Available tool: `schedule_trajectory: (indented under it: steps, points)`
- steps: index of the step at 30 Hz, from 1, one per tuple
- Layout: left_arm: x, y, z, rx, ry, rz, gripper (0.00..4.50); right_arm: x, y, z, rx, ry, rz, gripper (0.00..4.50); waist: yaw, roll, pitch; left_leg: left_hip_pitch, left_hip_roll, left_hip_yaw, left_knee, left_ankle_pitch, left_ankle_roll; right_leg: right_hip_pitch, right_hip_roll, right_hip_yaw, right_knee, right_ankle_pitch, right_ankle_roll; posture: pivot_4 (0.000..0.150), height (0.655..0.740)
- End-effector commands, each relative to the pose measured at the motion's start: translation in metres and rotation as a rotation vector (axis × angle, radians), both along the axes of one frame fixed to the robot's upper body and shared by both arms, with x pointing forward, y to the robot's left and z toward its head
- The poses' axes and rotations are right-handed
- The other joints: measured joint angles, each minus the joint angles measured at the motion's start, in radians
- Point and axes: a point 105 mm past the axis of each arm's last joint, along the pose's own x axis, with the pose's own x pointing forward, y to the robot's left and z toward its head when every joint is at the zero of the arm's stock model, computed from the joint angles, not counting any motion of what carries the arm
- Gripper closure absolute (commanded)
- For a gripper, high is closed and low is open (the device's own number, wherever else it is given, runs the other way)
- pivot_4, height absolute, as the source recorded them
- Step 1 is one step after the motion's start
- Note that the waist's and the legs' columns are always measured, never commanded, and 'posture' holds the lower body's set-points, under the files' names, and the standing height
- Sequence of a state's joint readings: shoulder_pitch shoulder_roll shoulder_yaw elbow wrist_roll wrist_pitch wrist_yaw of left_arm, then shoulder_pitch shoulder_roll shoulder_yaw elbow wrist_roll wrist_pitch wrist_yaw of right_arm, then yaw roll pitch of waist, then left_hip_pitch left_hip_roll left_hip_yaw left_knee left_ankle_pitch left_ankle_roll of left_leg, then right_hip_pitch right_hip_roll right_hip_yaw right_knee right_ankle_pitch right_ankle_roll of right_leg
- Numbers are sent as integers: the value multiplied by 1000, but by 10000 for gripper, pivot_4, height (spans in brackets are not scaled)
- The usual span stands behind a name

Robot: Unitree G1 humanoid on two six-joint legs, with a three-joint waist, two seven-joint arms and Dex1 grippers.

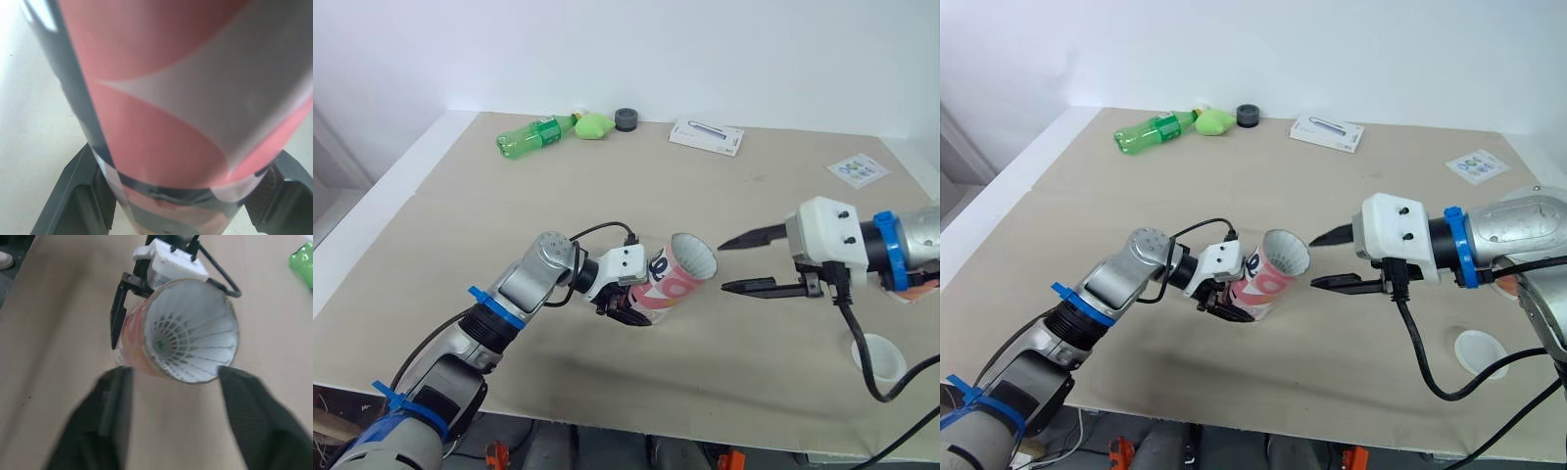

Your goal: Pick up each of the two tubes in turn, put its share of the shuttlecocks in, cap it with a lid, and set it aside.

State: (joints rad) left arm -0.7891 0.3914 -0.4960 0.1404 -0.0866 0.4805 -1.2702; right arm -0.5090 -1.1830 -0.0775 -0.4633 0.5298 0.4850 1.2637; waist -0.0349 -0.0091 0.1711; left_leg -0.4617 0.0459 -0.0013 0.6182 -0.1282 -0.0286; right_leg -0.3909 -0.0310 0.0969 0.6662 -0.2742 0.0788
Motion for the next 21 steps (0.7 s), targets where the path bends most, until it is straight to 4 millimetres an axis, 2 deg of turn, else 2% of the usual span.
schedule_trajectory:
  steps: [1, 2, 7, 11, 14, 16, 18, 21]
  points:
    - [3, -2, 4, -7, -18, 7, 16994, -3, -4, 16, 24, -39, -3, 2349, 2, 0, 0, 0, 0, 0, 0, 0, 0, 0, 0, 0, 0, 0, 0, 1500, 7294]
    - [3, -3, 4, -12, -19, 7, 16994, -4, -6, 18, 31, -40, -11, 711, 3, 0, 0, 0, 0, 0, 0, 0, 0, 0, 0, 0, 0, 0, 0, 1500, 7294]
    - [1, -8, 5, -33, -15, -6, 16994, -7, -21, 24, 104, 5, -68, 711, 12, 0, 0, 0, 0, 0, 0, 0, 0, 0, 0, 0, 0, 0, 0, 1500, 7294]
    - [0, -9, 5, -37, -24, -25, 16994, -4, -41, 23, 181, 41, -159, 711, 13, 0, 0, 0, 0, -1, 0, 0, 0, 1, 0, 0, 0, 0, 0, 1500, 7294]
    - [0, -10, 4, -36, -24, -34, 16994, -2, -44, 26, 258, 91, -174, 8670, 12, 0, 0, 0, 0, 0, 0, 0, 0, 0, 0, 0, 0, 0, 0, 1500, 7294]
    - [-1, -10, 2, -29, -24, -42, 16994, -2, -41, 22, 235, 110, -153, 19249, 12, 0, 0, 0, 0, 0, 0, 0, 0, 0, 1, 0, 0, 0, 0, 1500, 7294]
    - [0, -10, 2, -26, -26, -44, 16994, -1, -32, 22, 220, 129, -117, 25382, 12, 0, 0, 0, 0, 0, 0, 0, 0, 0, 1, 0, 0, 0, 0, 1500, 7294]
    - [1, -10, 3, -23, -27, -44, 16994, -1, -17, 21, 168, 138, -37, 39758, 11, 0, 0, 0, 0, 0, 1, 0, 0, 0, 1, 0, 0, 0, 0, 1500, 7294]
